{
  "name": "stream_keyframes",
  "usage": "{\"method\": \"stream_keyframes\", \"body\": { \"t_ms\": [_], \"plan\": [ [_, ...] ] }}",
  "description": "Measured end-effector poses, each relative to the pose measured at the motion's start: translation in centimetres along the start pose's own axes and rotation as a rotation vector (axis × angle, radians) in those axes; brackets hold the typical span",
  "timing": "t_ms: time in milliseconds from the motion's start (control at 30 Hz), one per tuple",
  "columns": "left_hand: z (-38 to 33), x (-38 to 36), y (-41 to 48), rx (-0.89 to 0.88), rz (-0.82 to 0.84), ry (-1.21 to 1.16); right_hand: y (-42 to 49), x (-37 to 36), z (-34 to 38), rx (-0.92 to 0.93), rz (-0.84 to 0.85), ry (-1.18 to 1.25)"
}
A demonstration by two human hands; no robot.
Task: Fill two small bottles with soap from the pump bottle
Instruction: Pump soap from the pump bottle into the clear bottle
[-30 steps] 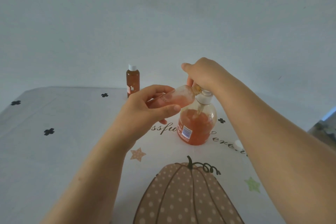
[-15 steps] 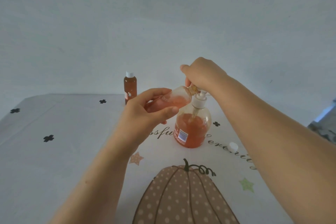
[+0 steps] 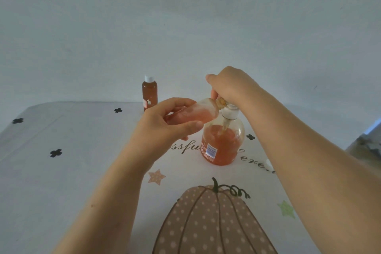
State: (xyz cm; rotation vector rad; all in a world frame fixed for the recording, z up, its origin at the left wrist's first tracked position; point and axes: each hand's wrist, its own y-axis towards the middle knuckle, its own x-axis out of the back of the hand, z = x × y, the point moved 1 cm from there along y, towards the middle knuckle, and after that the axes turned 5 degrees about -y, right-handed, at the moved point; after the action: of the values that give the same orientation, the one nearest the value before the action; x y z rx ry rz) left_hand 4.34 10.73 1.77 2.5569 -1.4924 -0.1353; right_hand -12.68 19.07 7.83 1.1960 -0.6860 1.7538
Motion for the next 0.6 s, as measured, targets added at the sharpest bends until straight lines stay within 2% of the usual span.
{"method": "stream_keyframes", "body": {
  "t_ms": [400,600],
  "plan": [
    [-0.2,-0.6,-0.3,-0.027,-0.033,-0.037,-0.3,1.7,0.6,0.035,-0.032,-0.061],
    [-0.2,-0.3,-0.3,-0.027,-0.032,0.004,-0.2,1.2,0.6,0.020,0.021,-0.022]
  ]
}}
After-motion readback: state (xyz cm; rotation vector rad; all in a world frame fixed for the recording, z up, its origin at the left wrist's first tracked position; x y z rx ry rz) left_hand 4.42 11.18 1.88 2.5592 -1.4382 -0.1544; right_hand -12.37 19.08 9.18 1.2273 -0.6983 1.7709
